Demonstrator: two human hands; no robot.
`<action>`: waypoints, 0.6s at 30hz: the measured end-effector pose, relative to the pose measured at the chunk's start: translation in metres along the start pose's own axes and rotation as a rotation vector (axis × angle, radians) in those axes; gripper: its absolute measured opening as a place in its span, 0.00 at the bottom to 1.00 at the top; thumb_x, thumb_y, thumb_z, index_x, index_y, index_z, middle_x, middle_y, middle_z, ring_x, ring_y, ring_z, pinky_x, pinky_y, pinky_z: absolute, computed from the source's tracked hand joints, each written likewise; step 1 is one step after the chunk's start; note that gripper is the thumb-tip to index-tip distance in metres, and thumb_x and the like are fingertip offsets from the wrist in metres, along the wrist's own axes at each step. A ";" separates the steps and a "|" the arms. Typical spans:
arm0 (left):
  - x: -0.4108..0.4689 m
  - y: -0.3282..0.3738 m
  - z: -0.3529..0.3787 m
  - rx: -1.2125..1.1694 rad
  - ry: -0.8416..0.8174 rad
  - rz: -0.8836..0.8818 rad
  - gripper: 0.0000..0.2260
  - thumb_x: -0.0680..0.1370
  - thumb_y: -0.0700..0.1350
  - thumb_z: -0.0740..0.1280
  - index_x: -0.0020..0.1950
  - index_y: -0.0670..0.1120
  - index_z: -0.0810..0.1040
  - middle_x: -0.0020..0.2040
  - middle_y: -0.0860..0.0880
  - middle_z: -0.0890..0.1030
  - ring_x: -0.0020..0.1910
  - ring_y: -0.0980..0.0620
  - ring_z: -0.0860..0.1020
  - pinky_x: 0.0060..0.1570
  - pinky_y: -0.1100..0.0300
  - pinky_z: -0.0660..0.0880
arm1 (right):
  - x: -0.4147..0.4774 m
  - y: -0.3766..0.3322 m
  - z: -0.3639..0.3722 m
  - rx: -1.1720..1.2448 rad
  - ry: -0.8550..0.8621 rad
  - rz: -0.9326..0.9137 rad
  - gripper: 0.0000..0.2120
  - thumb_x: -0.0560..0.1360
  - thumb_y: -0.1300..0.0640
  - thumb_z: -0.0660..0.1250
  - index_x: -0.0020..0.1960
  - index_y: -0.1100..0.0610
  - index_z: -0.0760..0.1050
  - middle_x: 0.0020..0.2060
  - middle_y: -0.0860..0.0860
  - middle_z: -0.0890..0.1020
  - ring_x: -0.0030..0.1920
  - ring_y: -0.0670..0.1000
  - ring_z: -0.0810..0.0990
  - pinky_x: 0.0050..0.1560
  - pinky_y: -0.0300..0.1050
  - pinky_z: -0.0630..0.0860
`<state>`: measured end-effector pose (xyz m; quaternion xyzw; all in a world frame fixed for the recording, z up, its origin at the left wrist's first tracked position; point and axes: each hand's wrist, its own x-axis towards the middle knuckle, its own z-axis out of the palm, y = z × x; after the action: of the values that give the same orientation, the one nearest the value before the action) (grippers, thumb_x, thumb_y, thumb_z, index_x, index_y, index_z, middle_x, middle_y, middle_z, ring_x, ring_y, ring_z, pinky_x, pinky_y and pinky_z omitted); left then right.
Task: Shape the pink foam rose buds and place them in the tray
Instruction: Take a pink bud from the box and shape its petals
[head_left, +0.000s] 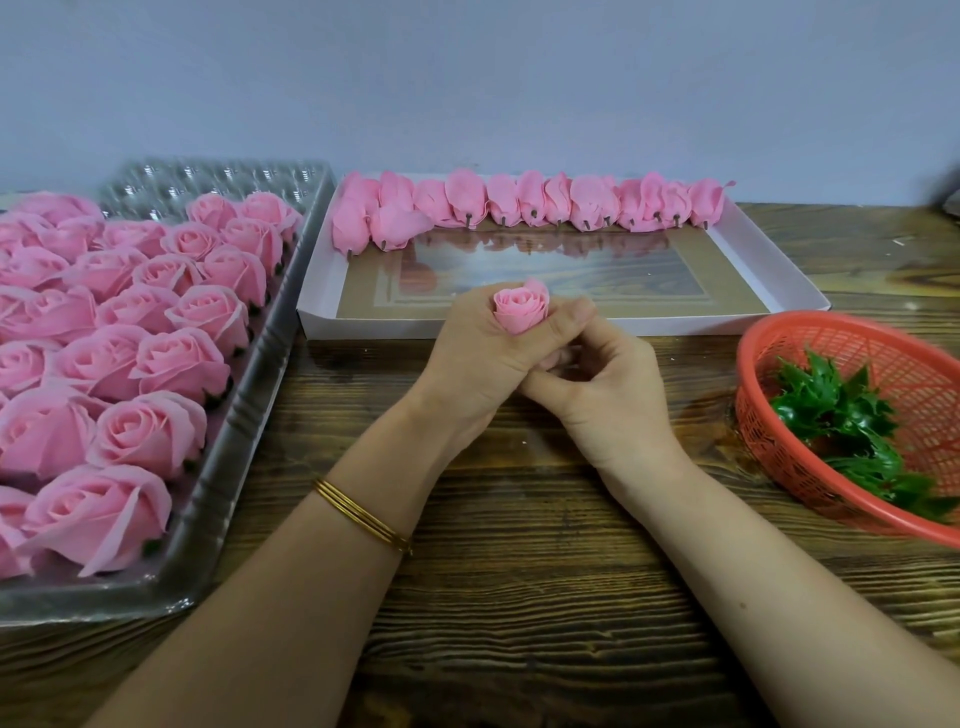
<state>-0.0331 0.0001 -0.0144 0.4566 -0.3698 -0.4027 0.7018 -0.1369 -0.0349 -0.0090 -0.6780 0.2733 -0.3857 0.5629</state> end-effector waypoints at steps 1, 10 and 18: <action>0.001 -0.001 -0.001 -0.007 -0.006 -0.006 0.20 0.70 0.44 0.73 0.51 0.28 0.78 0.37 0.40 0.76 0.34 0.50 0.74 0.37 0.61 0.77 | 0.000 0.000 0.000 0.005 -0.001 0.000 0.13 0.66 0.73 0.74 0.40 0.58 0.77 0.29 0.46 0.73 0.33 0.45 0.70 0.35 0.32 0.70; 0.000 -0.002 0.000 0.134 0.001 0.070 0.13 0.76 0.38 0.70 0.32 0.47 0.76 0.27 0.51 0.75 0.30 0.52 0.74 0.36 0.58 0.76 | -0.001 -0.001 0.000 0.029 0.028 0.027 0.15 0.65 0.74 0.72 0.41 0.58 0.73 0.27 0.42 0.74 0.30 0.40 0.70 0.34 0.31 0.69; -0.003 0.003 0.001 0.405 0.080 0.148 0.08 0.76 0.38 0.71 0.40 0.37 0.75 0.29 0.49 0.76 0.26 0.56 0.75 0.29 0.62 0.74 | 0.007 -0.001 -0.009 0.366 0.190 0.210 0.12 0.63 0.58 0.66 0.45 0.56 0.70 0.36 0.52 0.73 0.36 0.48 0.74 0.43 0.43 0.72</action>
<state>-0.0342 0.0034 -0.0116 0.5756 -0.4475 -0.2489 0.6375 -0.1405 -0.0454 -0.0056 -0.4930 0.3198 -0.4303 0.6852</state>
